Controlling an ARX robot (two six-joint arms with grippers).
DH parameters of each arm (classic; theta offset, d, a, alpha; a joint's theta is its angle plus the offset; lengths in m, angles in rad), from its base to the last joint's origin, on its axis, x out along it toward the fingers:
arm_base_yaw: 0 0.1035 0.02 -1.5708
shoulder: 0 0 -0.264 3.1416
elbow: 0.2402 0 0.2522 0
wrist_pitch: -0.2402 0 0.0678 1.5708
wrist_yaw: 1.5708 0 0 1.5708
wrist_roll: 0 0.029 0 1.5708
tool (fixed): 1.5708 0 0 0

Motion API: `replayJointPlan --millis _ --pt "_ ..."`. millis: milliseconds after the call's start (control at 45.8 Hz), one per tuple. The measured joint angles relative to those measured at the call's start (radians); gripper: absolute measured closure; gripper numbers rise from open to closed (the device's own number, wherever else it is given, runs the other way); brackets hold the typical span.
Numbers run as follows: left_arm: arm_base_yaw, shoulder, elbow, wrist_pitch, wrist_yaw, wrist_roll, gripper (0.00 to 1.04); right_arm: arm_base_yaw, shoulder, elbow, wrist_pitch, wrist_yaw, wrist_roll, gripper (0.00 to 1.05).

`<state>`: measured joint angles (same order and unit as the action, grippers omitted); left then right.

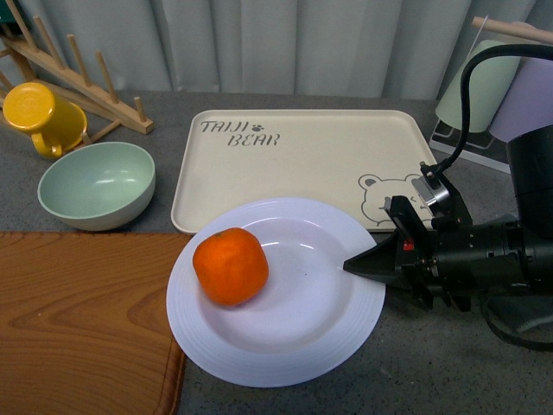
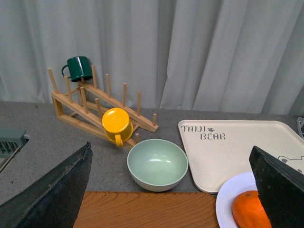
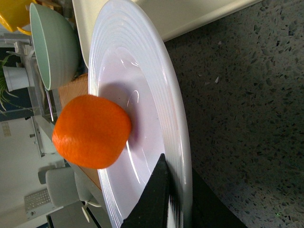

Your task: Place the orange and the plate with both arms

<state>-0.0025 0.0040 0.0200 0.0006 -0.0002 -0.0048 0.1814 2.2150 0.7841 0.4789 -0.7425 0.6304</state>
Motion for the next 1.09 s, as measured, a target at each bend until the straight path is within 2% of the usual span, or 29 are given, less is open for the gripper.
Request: replayJointPlan --millis 611,808,1091 --pt "0.000 0.000 0.000 0.000 0.000 0.000 0.06 -0.008 -0.010 -0.046 0.134 -0.003 0.014 1.02" --pt "0.000 0.000 0.000 0.000 0.000 0.000 0.06 -0.023 -0.036 -0.081 0.269 -0.006 0.069 1.02" --pt "0.000 0.000 0.000 0.000 0.000 0.000 0.06 -0.039 -0.056 -0.076 0.372 -0.022 0.171 1.03"
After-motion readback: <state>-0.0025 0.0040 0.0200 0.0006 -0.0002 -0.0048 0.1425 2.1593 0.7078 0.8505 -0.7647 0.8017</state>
